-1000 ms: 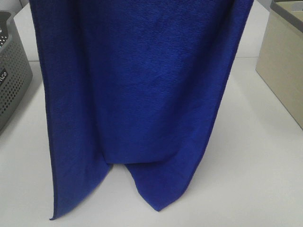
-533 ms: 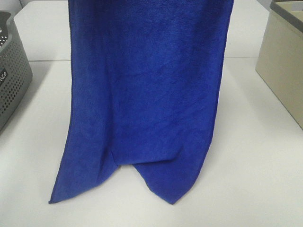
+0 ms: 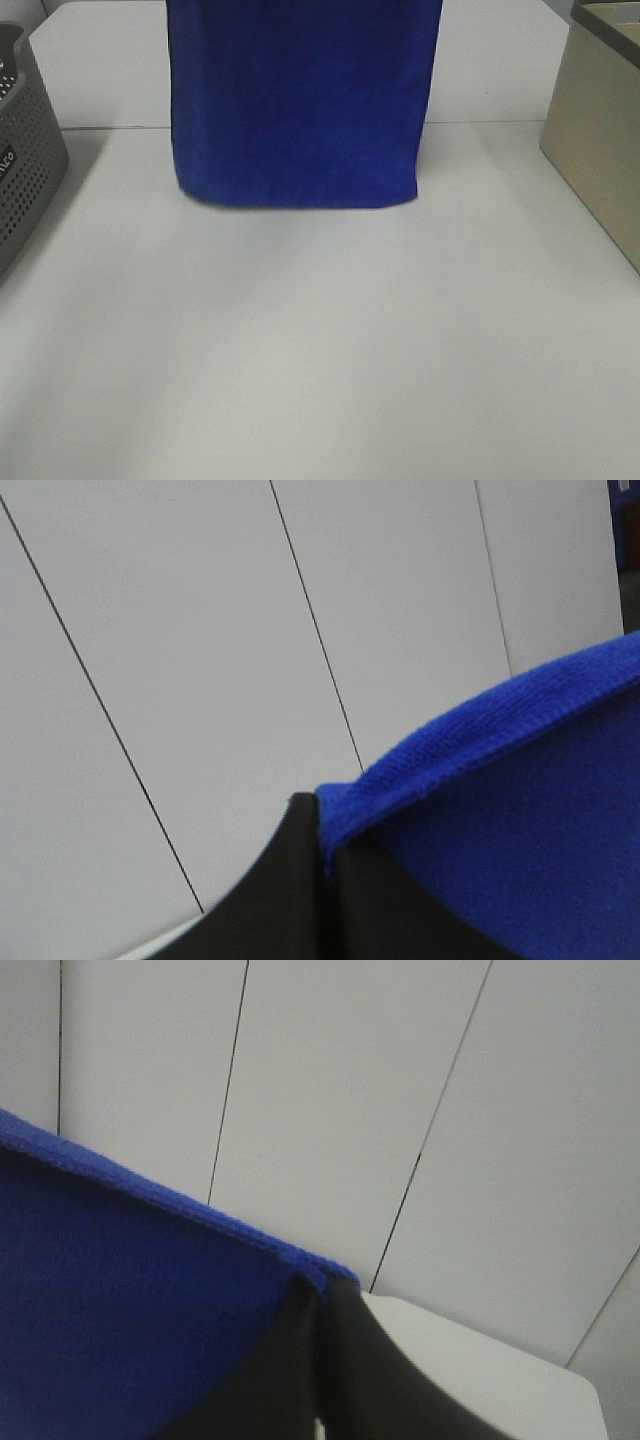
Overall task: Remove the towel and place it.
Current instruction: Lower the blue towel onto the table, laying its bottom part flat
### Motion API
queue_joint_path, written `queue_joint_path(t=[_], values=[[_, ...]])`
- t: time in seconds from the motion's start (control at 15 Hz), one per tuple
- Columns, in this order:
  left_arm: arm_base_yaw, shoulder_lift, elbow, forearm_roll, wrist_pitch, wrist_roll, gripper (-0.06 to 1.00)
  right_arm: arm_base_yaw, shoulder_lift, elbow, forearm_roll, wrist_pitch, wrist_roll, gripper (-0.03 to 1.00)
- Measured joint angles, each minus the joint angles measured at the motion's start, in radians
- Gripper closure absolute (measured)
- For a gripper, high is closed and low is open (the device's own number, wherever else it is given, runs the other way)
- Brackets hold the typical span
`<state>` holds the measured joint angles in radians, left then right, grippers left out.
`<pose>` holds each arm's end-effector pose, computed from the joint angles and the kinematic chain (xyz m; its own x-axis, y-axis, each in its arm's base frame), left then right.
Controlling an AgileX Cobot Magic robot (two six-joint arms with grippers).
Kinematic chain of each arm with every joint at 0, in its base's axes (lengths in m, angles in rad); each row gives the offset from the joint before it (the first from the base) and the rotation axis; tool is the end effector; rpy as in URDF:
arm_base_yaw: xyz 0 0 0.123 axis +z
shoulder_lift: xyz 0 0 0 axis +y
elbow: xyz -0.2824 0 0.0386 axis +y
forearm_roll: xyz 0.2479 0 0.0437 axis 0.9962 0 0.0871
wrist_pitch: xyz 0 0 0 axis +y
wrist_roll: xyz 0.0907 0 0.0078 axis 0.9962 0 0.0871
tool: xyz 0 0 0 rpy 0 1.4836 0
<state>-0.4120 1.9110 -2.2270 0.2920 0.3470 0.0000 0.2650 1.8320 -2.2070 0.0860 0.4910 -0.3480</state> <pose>0.4096 -0.1692 0.5011 0.1456 0.2318 -0.9618 0.2800 0.9228 0.2648 0.4003 0.1125 0.5147 0.0555 -0.2632 -0.9631 -0.2968 0.9167 -0.2676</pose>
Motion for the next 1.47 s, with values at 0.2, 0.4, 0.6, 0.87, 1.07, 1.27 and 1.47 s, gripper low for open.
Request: queue_joint_path(t=[0.2, 0.4, 0.6, 0.87, 1.07, 1.27, 1.47], values=[[0.004, 0.004, -0.006, 0.024, 0.022, 0.005, 0.94, -0.001, 0.028, -0.028, 0.026, 0.029, -0.023, 0.95], [0.004, 0.017, -0.006, -0.015, 0.166, 0.011, 0.94, -0.002, 0.054, -0.012, 0.022, 0.184, -0.032, 0.95], [0.002, 0.02, -0.006, -0.107, 0.411, 0.052, 0.94, -0.002, 0.054, 0.028, 0.023, 0.376, -0.032, 0.95], [-0.001, 0.017, -0.006, -0.144, 0.572, 0.075, 0.94, -0.002, 0.044, 0.045, 0.048, 0.558, -0.033, 0.95], [-0.004, -0.027, -0.006, -0.183, 0.679, 0.075, 0.94, -0.001, -0.023, 0.048, 0.074, 0.667, -0.033, 0.95], [-0.012, -0.145, -0.006, -0.257, 0.798, 0.075, 0.94, 0.001, -0.155, 0.048, 0.125, 0.708, -0.006, 0.95], [-0.012, -0.216, -0.006, -0.302, 0.837, 0.064, 0.94, 0.005, -0.232, 0.048, 0.169, 0.71, -0.002, 0.95]])
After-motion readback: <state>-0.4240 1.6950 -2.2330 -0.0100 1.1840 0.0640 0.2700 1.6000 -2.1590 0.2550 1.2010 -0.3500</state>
